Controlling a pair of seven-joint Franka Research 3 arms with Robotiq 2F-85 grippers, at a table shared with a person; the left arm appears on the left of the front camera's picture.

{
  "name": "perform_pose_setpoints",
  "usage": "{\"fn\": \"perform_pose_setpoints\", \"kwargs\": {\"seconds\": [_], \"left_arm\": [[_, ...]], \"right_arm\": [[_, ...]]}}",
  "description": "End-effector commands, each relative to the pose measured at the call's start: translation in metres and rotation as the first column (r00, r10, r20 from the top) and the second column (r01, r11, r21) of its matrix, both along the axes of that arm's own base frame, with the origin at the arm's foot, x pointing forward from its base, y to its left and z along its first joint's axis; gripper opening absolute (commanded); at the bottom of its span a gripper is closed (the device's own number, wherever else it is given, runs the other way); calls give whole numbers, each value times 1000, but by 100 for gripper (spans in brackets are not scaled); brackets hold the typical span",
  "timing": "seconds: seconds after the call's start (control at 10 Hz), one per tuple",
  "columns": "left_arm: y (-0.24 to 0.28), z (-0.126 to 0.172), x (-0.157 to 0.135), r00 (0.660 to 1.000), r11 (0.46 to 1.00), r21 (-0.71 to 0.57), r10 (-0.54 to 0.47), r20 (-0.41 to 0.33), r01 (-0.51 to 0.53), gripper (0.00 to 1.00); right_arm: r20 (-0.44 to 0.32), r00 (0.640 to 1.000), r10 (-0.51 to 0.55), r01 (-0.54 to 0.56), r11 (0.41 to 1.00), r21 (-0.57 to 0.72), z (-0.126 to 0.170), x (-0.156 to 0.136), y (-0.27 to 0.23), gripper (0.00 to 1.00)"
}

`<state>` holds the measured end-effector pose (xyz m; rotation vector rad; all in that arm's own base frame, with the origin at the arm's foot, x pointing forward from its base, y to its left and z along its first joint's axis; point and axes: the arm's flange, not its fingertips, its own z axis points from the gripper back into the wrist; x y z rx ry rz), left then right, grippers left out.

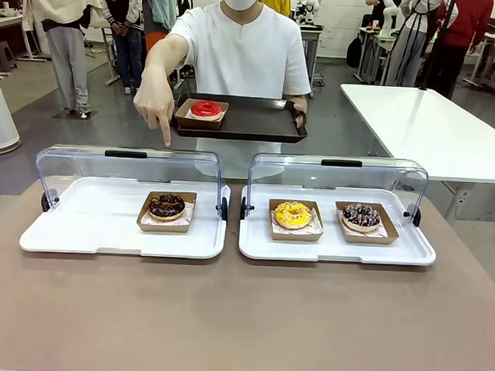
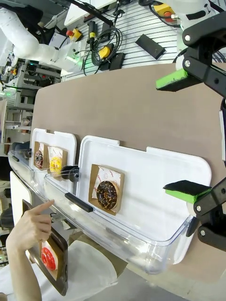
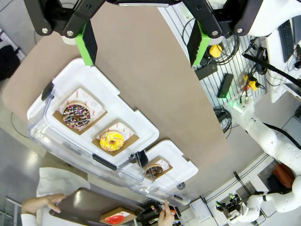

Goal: Provide the desired donut to the person.
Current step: Pick up and lift the Paper togo box containing the Donut pointed at by the person.

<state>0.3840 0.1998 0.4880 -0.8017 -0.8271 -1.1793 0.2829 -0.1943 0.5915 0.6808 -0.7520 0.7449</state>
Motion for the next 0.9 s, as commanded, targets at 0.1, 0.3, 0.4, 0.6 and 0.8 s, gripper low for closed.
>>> {"fn": "perform_pose_setpoints", "kwargs": {"seconds": [0.1, 0.3, 0.4, 0.6, 0.8], "left_arm": [[-46, 47, 0, 991, 980, 187, -93, 99, 73, 99], [-110, 78, 1, 955, 937, 287, -250, 157, 198, 99], [-149, 82, 4, 932, 894, 353, -338, 127, 276, 99], [-227, 65, 13, 873, 755, 528, -485, 52, 388, 99], [-286, 21, 20, 870, 622, 696, -494, -6, 358, 99]], "right_arm": [[16, 1000, 10, -10, 1000, 14, 1, 1, 0, 100], [16, 1000, 10, -10, 1000, 14, 1, 1, 0, 100], [16, 1000, 10, -10, 1000, 14, 1, 1, 0, 100], [16, 1000, 10, -10, 1000, 14, 1, 1, 0, 100], [16, 1000, 10, -10, 1000, 14, 1, 1, 0, 100]]}}
